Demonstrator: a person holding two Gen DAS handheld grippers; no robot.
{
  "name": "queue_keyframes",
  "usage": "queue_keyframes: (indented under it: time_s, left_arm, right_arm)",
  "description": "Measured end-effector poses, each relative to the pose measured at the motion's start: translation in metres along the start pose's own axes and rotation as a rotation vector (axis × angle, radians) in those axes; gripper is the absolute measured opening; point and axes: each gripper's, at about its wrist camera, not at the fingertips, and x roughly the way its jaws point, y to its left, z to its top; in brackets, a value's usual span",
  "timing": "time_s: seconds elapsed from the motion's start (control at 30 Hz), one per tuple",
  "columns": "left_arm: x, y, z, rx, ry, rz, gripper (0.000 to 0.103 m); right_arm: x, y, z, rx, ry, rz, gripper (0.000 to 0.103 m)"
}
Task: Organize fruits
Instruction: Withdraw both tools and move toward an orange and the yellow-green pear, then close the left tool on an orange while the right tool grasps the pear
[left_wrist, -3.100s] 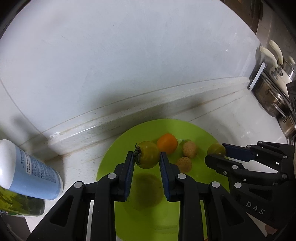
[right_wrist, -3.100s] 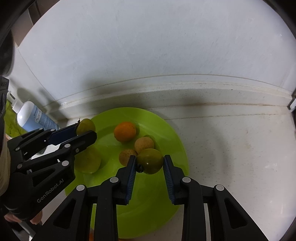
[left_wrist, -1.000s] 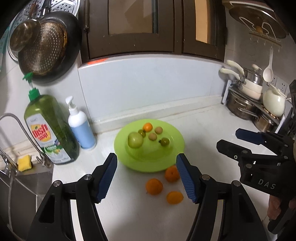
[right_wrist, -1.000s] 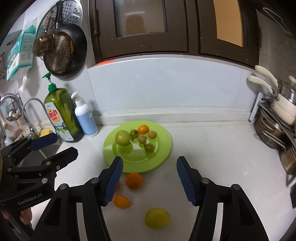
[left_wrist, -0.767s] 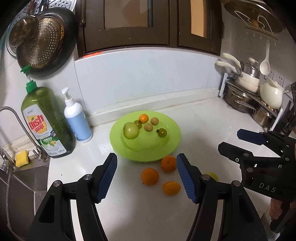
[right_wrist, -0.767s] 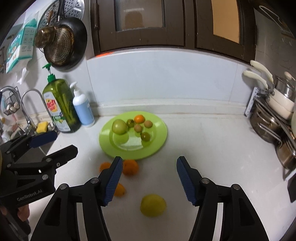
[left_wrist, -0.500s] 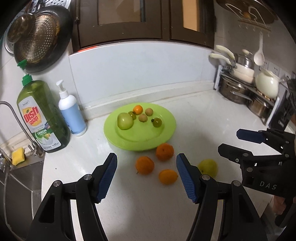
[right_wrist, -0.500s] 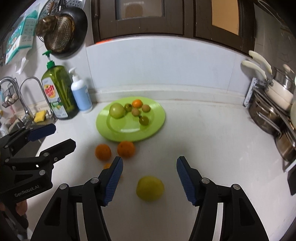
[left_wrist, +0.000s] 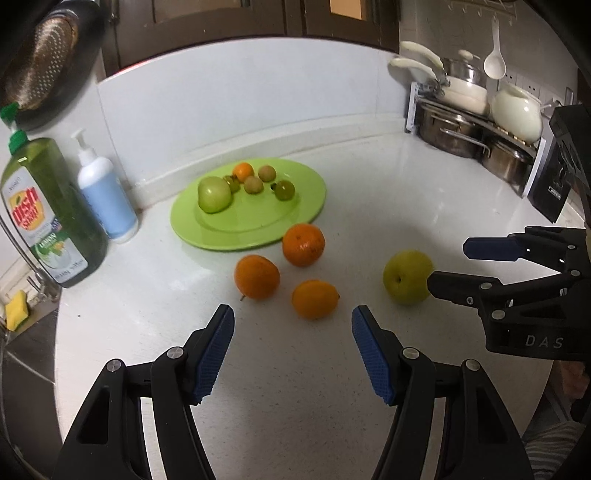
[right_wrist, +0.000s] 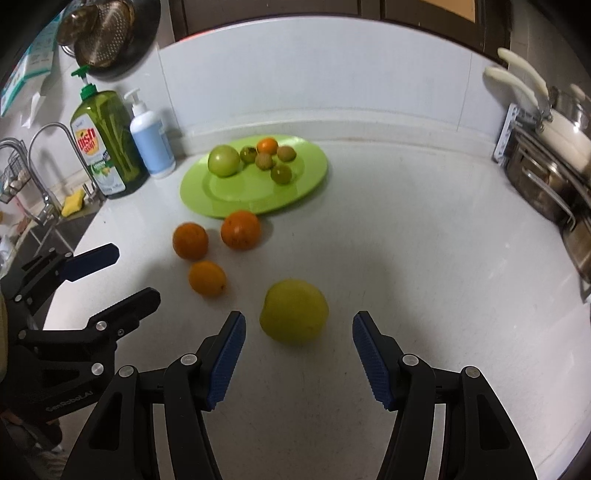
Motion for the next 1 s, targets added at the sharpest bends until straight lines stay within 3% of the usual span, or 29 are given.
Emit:
queue_keyframes:
  time_s: [0.47, 0.87, 1.0]
  left_arm:
    - [0.035, -0.001, 0.005, 0.027, 0.006, -0.066, 0.061]
    - [0.059, -0.004, 0.009, 0.028, 0.047, -0.091, 0.051]
    - [0.063, -0.005, 0.01, 0.025, 0.056, -0.098, 0.046]
  right_arm:
    - [0.029, -0.006, 0.002, 0.024, 0.05, 0.031, 0.061]
    - [0.043, -0.005, 0.006, 0.043, 0.079, 0.058, 0.061]
    - [0.046, -0.006, 0.007, 0.052, 0.086, 0.064, 0.056]
